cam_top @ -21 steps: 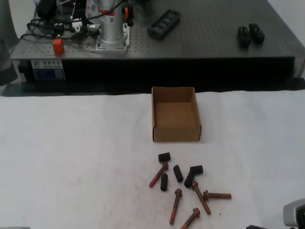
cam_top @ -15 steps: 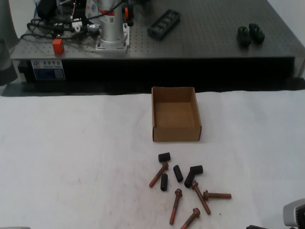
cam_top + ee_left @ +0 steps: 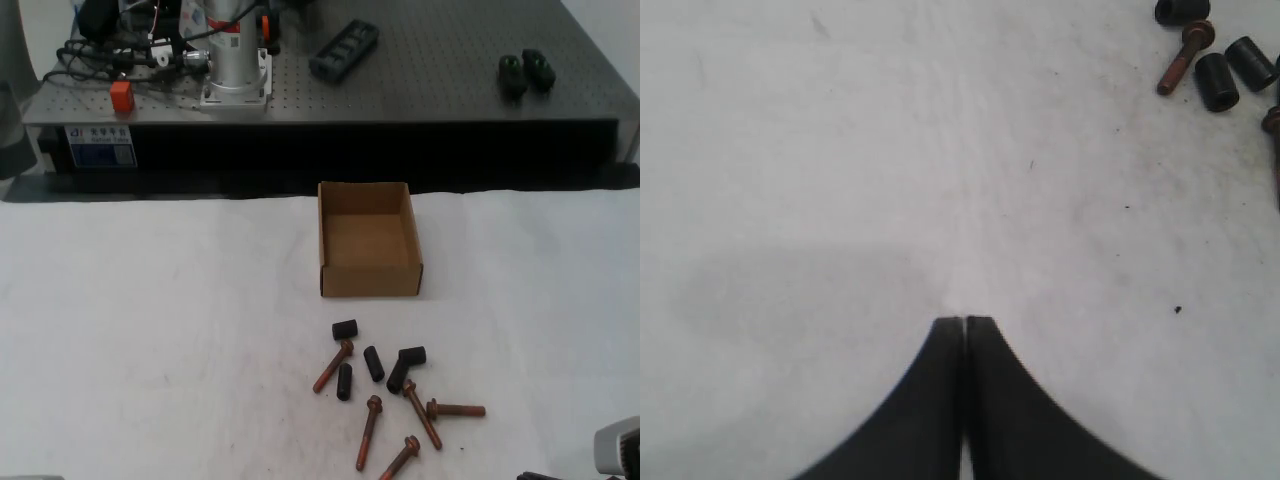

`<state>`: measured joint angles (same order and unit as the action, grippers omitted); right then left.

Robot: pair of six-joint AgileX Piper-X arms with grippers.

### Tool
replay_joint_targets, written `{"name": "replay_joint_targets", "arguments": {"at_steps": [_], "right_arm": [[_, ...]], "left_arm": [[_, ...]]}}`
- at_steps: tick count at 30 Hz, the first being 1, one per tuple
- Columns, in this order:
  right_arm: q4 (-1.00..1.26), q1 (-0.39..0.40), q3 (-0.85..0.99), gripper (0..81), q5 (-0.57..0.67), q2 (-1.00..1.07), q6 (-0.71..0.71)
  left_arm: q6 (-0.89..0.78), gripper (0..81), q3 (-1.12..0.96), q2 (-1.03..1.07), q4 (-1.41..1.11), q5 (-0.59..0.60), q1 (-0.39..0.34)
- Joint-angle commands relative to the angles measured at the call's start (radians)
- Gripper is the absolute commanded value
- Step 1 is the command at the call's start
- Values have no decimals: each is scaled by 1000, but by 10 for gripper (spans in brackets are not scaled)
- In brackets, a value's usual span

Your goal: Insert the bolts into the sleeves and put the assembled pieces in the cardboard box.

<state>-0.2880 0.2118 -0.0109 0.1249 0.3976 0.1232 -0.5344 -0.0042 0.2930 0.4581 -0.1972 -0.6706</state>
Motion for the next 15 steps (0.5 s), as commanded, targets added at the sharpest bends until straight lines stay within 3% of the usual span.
{"name": "replay_joint_targets", "arguments": {"at_steps": [1,6,10,12,15], "right_arm": [[10,-2,11,2,2,-8,-4],[43,-2,11,2,11,-8,23],[143,-2,11,2,25,-6,282],[226,1,11,5,29,-6,294],[315,1,11,78,26,3,282]], "left_arm": [[-12,7,-1,-6,-16,2,0],[-12,7,-1,-6,-8,2,0],[-16,7,-1,-6,-27,15,0],[-16,5,-1,-6,-68,69,0],[-11,28,-1,-6,-178,174,0]]}}
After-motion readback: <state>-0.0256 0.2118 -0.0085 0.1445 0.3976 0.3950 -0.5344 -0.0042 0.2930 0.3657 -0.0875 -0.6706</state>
